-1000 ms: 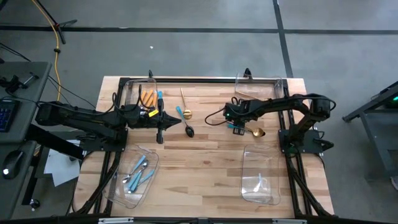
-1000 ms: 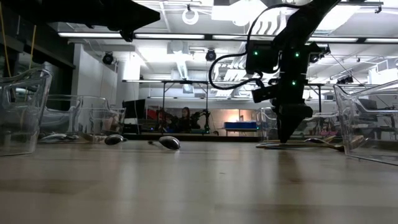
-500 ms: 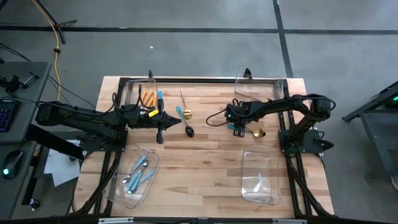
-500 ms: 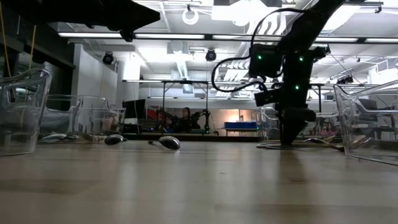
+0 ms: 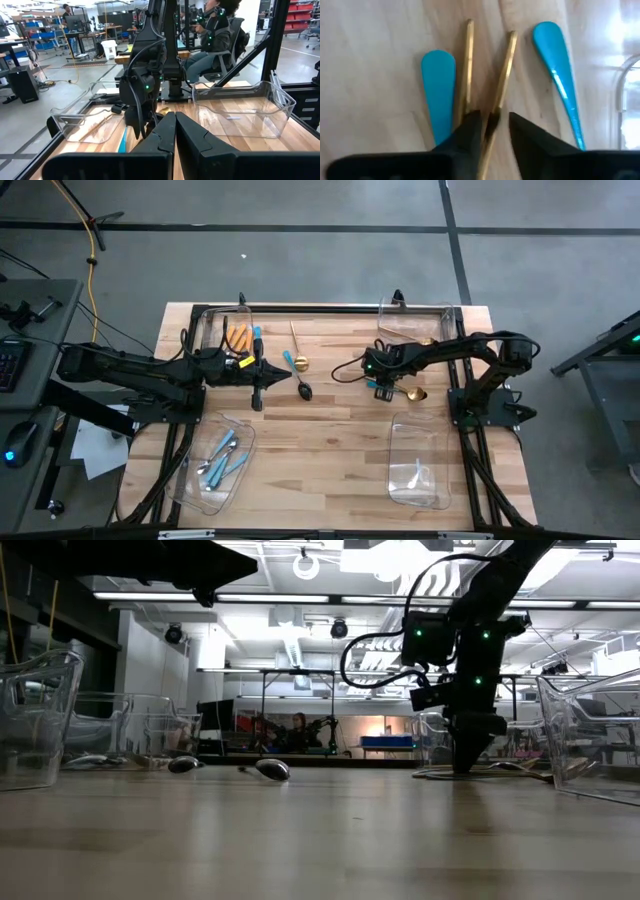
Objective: Sort silverware by color (type)
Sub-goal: Put the gold spoon into the top right transparent bin
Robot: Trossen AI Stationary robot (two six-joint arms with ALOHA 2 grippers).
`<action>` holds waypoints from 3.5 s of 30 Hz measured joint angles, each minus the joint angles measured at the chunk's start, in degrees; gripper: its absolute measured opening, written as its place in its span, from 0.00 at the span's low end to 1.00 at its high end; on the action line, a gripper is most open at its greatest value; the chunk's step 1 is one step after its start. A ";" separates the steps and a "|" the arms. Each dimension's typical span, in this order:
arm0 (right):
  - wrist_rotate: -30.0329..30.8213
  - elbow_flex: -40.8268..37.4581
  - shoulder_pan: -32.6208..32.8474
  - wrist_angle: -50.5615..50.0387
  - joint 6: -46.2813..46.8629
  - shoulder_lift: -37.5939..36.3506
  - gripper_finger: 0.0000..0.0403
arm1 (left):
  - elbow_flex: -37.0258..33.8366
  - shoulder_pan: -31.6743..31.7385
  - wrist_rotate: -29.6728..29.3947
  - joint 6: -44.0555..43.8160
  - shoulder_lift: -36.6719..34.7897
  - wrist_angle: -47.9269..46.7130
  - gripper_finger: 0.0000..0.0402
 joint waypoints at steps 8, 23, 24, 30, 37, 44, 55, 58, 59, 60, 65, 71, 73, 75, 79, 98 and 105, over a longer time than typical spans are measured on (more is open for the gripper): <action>-0.75 -0.02 0.04 -0.02 0.19 0.08 0.04 | 0.00 0.00 0.02 0.00 0.00 0.00 0.01; -1.70 0.08 0.00 0.70 -0.01 0.11 0.01 | 0.00 0.00 0.00 0.00 0.00 0.00 0.01; -1.74 0.27 0.00 0.58 0.01 0.16 0.01 | 0.00 0.00 -0.01 0.01 0.00 0.00 0.01; -2.50 0.87 0.00 1.01 -0.99 -1.47 0.00 | 0.00 0.00 0.02 0.01 0.00 -0.04 0.01; -2.15 0.92 0.00 1.10 -0.94 -8.70 0.00 | 0.00 0.00 -0.01 -0.02 -0.01 -0.37 0.01; -4.06 -0.18 0.00 5.52 0.64 -18.05 0.00 | 0.00 0.00 0.01 -0.02 -0.02 -0.44 0.01; -11.17 -18.32 0.01 50.57 4.09 -30.50 0.00 | 0.00 0.00 -0.05 -0.08 0.00 1.24 0.01; -11.69 -19.30 0.01 59.03 2.86 -29.89 0.00 | 0.00 0.00 -2.77 0.33 -0.02 4.12 0.01; -11.92 -19.44 0.02 61.33 2.50 -29.60 0.00 | 0.00 0.00 -4.22 1.08 -0.02 4.71 0.01; -12.15 -19.66 0.00 63.55 1.82 -29.38 0.00 | 0.00 0.00 -5.85 1.87 -0.02 4.93 0.01; -15.26 -20.06 0.02 71.65 -0.39 -27.49 0.00 | 0.00 1.24 -10.47 3.39 2.74 5.59 0.01; -17.17 -20.11 0.00 77.28 -1.41 -24.14 0.00 | 0.00 6.15 -0.29 0.50 13.44 17.69 0.01; -18.10 -20.11 0.02 78.93 -1.28 -23.01 0.00 | 0.00 8.16 4.59 -1.12 16.79 21.41 0.01; -19.31 -20.11 0.02 80.51 -1.06 -21.57 0.00 | 0.00 10.00 7.05 -2.97 18.95 23.48 0.01; -20.00 -20.11 0.02 82.68 -0.93 -19.34 0.00 | 0.00 12.60 7.25 -4.82 19.81 24.32 0.01; -17.92 -18.59 -0.53 84.11 -0.71 -19.45 0.00 | 0.02 13.51 7.37 -4.08 19.06 23.80 0.01; -10.06 -2.23 -6.00 54.10 -10.19 -24.38 0.00 | 0.02 13.51 7.34 -5.51 19.06 23.82 0.01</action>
